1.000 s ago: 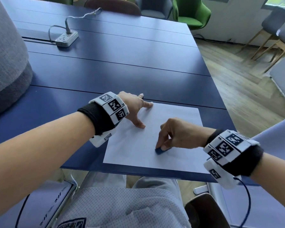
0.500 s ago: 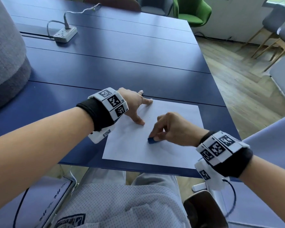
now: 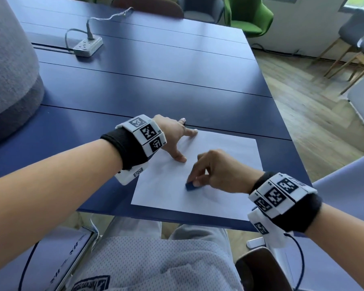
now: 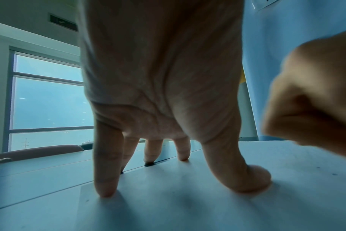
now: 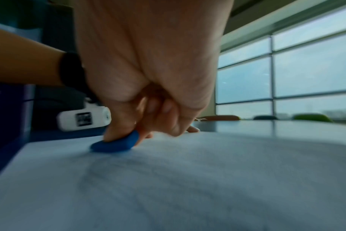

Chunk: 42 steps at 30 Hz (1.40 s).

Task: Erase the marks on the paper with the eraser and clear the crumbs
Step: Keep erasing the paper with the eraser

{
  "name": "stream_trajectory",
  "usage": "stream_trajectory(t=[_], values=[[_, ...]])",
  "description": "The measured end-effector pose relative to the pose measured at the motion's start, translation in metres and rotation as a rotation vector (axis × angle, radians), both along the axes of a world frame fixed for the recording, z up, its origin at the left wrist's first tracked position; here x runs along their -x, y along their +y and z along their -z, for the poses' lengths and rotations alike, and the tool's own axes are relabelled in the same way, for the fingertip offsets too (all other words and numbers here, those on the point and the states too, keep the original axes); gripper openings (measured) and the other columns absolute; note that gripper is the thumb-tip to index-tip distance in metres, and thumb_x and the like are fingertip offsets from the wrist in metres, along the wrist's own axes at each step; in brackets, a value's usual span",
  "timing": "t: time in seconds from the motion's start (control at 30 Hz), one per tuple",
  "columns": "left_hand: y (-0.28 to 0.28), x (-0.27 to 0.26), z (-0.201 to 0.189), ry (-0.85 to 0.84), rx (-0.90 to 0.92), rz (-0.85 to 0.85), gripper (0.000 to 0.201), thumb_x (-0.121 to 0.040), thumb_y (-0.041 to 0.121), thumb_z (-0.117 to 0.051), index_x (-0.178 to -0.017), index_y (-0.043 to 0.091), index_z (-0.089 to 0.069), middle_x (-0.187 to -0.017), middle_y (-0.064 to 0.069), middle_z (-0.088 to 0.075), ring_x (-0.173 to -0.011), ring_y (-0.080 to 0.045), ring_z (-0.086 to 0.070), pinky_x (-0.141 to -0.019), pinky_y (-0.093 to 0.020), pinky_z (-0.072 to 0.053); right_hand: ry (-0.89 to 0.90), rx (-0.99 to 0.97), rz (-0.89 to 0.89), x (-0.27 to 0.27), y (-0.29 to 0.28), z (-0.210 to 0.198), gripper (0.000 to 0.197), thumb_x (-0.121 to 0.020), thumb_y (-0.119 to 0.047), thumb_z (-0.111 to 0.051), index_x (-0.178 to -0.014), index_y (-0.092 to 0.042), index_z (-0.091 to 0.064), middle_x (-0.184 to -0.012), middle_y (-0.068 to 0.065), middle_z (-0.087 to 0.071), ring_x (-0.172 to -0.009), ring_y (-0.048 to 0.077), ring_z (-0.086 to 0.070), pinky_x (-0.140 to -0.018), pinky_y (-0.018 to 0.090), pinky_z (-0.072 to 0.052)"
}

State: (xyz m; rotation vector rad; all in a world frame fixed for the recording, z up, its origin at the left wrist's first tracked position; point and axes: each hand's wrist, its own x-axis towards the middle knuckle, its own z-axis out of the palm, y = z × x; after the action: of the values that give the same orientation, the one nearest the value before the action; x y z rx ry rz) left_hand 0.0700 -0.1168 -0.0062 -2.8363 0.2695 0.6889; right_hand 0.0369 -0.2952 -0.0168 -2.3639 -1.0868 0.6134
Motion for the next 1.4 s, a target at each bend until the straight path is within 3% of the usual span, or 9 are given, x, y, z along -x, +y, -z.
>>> stream_trajectory(t=[0.07,0.23,0.5,0.63,0.7,0.87,1.1,1.23,1.4], values=[[0.000,0.001,0.000,0.002,0.005,0.000,0.099,-0.075,0.075,-0.060,-0.152,0.049,-0.003,-0.165,0.002,0.001,-0.139,-0.029,-0.038,-0.097,-0.038,-0.041,-0.003,-0.057,0.090,-0.002,-0.004,0.006,0.018,-0.076,-0.010,-0.076,-0.088,-0.023,-0.079,-0.066,-0.012,-0.056,-0.063,-0.002,-0.051,-0.058,0.010,-0.035],[0.000,0.000,0.002,0.004,0.008,0.000,0.100,-0.075,0.075,-0.061,-0.152,0.049,-0.003,-0.165,0.001,0.000,-0.140,-0.031,-0.037,-0.097,-0.038,-0.041,0.130,0.074,0.007,0.003,-0.017,0.001,0.016,-0.077,-0.013,-0.076,-0.085,-0.027,-0.078,-0.071,-0.009,-0.065,-0.061,0.001,-0.052,-0.058,0.010,-0.038],[-0.001,0.000,0.002,0.015,0.021,-0.003,0.101,-0.076,0.072,-0.063,-0.153,0.047,-0.002,-0.165,0.001,0.001,-0.144,-0.037,-0.026,-0.105,-0.043,-0.036,-0.012,-0.033,0.476,-0.068,-0.038,0.001,0.011,-0.078,-0.017,-0.075,-0.078,-0.028,-0.077,-0.060,-0.001,-0.067,-0.047,-0.002,-0.053,-0.048,0.008,-0.040],[0.001,-0.001,0.003,0.014,0.043,0.006,0.102,-0.075,0.072,-0.063,-0.153,0.047,-0.003,-0.165,0.000,0.000,-0.145,-0.038,-0.025,-0.105,-0.043,-0.035,0.049,-0.004,0.364,-0.053,-0.039,0.005,0.008,-0.077,-0.020,-0.076,-0.083,-0.024,-0.078,-0.061,-0.002,-0.070,-0.049,0.001,-0.053,-0.056,0.019,-0.046],[0.002,-0.001,0.004,0.011,0.058,0.017,0.103,-0.074,0.072,-0.064,-0.153,0.046,-0.005,-0.165,-0.002,-0.001,-0.143,-0.038,-0.029,-0.103,-0.042,-0.036,-0.001,-0.014,0.388,-0.060,-0.040,0.005,0.008,-0.077,-0.026,-0.076,-0.084,-0.026,-0.076,-0.060,-0.004,-0.070,-0.050,0.001,-0.054,-0.059,0.020,-0.045],[0.003,-0.004,0.004,0.022,0.088,0.052,0.102,-0.075,0.067,-0.069,-0.152,0.050,-0.004,-0.164,0.000,0.007,-0.144,-0.045,-0.021,-0.101,-0.045,-0.037,-0.041,-0.101,0.476,-0.082,-0.027,0.006,0.013,-0.077,-0.026,-0.077,-0.088,-0.020,-0.075,-0.060,0.000,-0.068,-0.045,-0.001,-0.053,-0.045,0.006,-0.040],[-0.001,-0.011,0.002,0.090,0.079,0.046,0.103,-0.075,0.065,-0.070,-0.151,0.052,-0.001,-0.164,0.002,0.009,-0.146,-0.046,-0.010,-0.105,-0.049,-0.034,0.000,-0.094,0.464,-0.080,-0.016,0.006,0.003,-0.078,-0.012,-0.073,-0.077,-0.013,-0.076,-0.058,0.003,-0.066,-0.040,0.006,-0.054,-0.046,0.022,-0.050],[0.000,-0.011,0.001,0.093,0.067,0.049,0.104,-0.075,0.066,-0.069,-0.151,0.053,-0.001,-0.164,0.002,0.008,-0.146,-0.045,-0.013,-0.107,-0.049,-0.033,0.033,-0.044,0.373,-0.075,-0.010,0.005,0.004,-0.078,-0.016,-0.074,-0.081,-0.018,-0.076,-0.058,0.000,-0.067,-0.041,0.006,-0.054,-0.045,0.019,-0.047],[0.000,-0.012,0.001,0.092,0.066,0.057,0.104,-0.074,0.068,-0.068,-0.150,0.054,0.000,-0.164,0.002,0.008,-0.145,-0.045,-0.016,-0.107,-0.047,-0.033,-0.012,-0.091,0.446,-0.083,-0.012,0.009,0.006,-0.079,-0.018,-0.074,-0.084,-0.020,-0.077,-0.064,0.007,-0.069,-0.042,0.005,-0.053,-0.052,0.021,-0.052]])
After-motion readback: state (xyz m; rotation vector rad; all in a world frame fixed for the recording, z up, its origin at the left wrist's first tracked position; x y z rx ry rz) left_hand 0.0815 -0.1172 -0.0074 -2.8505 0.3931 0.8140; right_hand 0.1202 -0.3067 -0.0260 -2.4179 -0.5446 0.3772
